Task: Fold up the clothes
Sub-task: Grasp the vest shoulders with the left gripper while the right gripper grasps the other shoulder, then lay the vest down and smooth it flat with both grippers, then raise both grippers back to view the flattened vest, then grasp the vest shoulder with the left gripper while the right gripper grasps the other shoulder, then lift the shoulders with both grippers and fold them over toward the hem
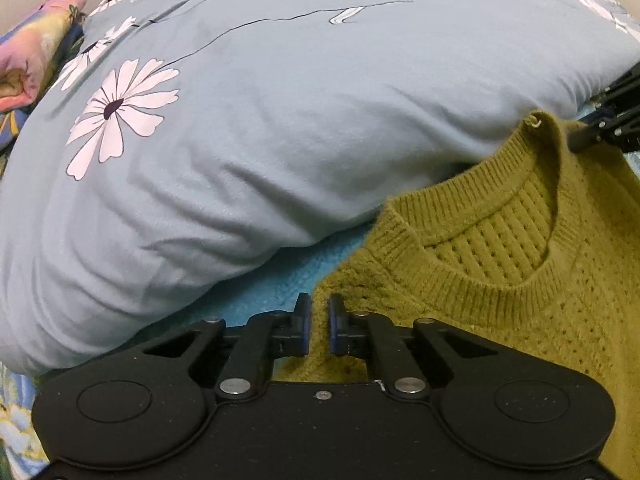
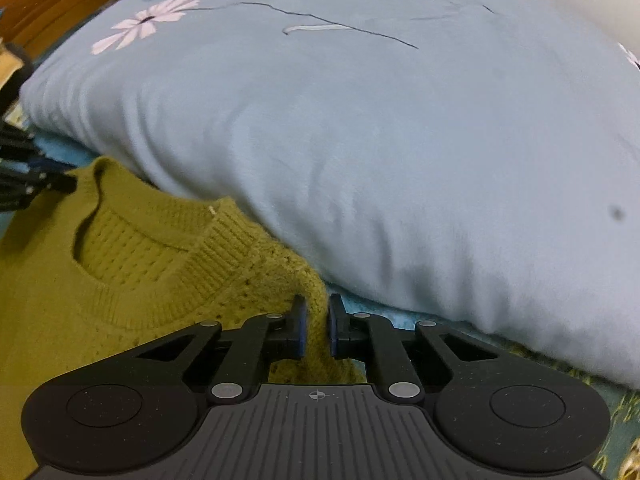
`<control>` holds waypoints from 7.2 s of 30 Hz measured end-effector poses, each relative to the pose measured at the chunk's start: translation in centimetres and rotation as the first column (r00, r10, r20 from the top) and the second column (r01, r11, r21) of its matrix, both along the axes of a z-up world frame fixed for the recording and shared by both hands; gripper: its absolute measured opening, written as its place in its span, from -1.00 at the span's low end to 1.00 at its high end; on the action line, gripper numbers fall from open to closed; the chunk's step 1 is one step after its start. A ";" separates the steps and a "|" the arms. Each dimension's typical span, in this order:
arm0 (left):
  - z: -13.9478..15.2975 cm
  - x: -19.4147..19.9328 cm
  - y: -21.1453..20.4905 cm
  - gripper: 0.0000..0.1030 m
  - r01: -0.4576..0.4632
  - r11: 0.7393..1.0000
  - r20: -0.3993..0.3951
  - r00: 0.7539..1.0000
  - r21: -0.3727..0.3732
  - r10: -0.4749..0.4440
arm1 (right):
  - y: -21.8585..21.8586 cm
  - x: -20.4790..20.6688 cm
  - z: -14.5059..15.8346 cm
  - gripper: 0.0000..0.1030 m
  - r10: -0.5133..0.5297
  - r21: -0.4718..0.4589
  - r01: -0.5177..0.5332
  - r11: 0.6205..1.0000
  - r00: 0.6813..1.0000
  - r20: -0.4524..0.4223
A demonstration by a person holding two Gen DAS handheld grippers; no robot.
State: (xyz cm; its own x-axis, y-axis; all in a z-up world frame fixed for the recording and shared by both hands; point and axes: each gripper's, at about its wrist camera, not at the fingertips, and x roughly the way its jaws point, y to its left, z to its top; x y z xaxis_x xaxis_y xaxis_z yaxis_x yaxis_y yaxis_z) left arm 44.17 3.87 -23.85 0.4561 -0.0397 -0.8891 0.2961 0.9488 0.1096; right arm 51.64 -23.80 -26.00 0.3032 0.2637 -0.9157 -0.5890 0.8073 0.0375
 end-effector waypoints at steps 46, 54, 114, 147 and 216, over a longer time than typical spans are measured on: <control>0.7 -42.4 0.2 -0.15 -0.558 0.782 -0.358 0.816 -0.280 0.454 | -17.3 -41.1 1.3 -0.63 -0.631 0.066 0.675 0.735 0.716 -0.301; 0.3 -41.5 -0.3 -0.64 -0.615 0.759 -0.347 0.774 -0.213 0.530 | -17.5 -41.5 1.2 -0.79 -0.646 0.048 0.685 0.727 0.706 -0.292; 14.5 -20.2 -2.5 0.91 -0.427 0.858 0.059 0.886 -0.285 0.460 | -5.8 -18.8 16.0 0.56 -0.239 0.061 0.232 0.971 0.959 0.154; -2.7 4.9 1.9 0.10 0.147 0.972 -0.202 0.962 -0.183 -0.184 | -1.2 -0.9 0.4 -0.55 0.157 0.034 -0.155 0.987 0.986 -0.054; 3.3 -38.0 -6.8 -0.74 -0.143 0.972 -0.177 0.978 -0.188 0.110 | -12.1 -39.8 5.0 -0.82 -0.307 -0.036 0.305 0.952 0.941 -0.141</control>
